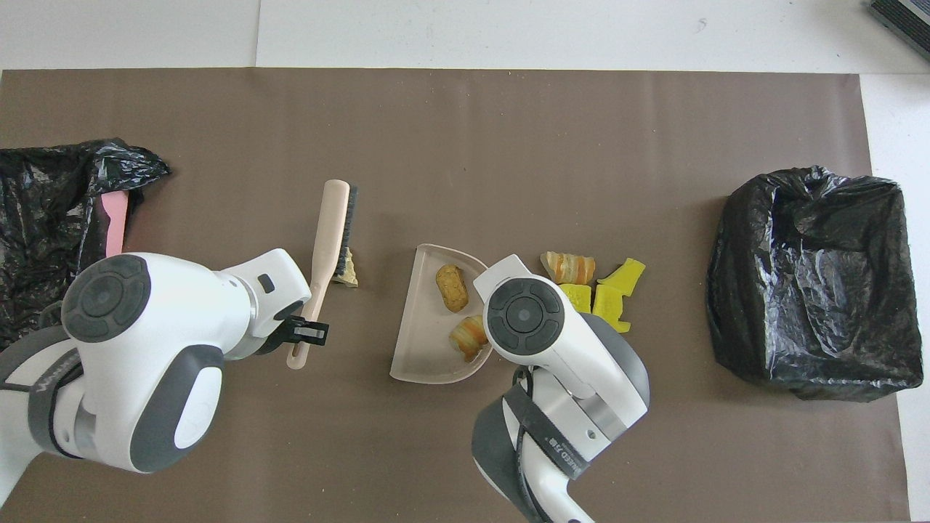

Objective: Sweep and dump trash in bin
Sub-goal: 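Sweep the yellow scraps into the dustpan with the left gripper's brush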

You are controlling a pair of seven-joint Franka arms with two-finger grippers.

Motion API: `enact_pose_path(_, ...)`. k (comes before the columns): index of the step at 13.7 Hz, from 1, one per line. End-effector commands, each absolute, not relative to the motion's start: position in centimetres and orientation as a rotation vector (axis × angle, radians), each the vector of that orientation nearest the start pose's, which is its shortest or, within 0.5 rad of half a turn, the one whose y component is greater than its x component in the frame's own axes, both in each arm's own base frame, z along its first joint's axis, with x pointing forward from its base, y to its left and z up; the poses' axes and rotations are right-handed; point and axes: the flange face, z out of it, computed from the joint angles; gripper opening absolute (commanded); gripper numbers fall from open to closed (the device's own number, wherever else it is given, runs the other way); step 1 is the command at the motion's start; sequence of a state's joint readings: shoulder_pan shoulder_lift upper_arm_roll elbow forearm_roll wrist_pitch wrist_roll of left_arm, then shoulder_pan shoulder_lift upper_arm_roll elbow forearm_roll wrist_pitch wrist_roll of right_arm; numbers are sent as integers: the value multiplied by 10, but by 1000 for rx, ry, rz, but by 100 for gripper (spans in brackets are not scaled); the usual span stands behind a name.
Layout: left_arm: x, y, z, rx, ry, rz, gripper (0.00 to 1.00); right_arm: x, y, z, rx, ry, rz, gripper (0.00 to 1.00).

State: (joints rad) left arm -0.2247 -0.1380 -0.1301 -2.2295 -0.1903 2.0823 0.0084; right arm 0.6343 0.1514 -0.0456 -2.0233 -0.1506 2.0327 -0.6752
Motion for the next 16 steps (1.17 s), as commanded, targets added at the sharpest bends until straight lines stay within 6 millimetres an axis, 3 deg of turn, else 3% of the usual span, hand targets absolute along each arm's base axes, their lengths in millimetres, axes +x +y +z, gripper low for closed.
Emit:
enact_pose_path(1, 490, -136, 409, -3172, 586, 128, 0, 474, 309, 360, -2597, -2005, 211, 0)
enact_pose_path(4, 503, -99, 378, -3082, 716, 202, 0, 473, 310, 357, -2596, -2006, 218, 0)
enact_pose_path(5, 500, -95, 369, -3078, 740, 233, 0, 472, 309, 355, -2596, -2004, 229, 0)
enact_pose_path(7, 491, -106, 364, -3063, 781, 273, 0, 472, 309, 355, -2595, -2006, 223, 0)
enact_pose_path(11, 443, -192, 362, -3026, 988, 337, 0, 472, 309, 355, -2598, -2003, 218, 0)
enact_pose_path(14, 408, -256, 371, -3059, 943, 340, 0, 472, 308, 354, -2597, -2003, 221, 0)
enact_pose_path(16, 388, -291, 377, -3085, 807, 328, 0, 471, 308, 353, -2597, -2003, 223, 0)
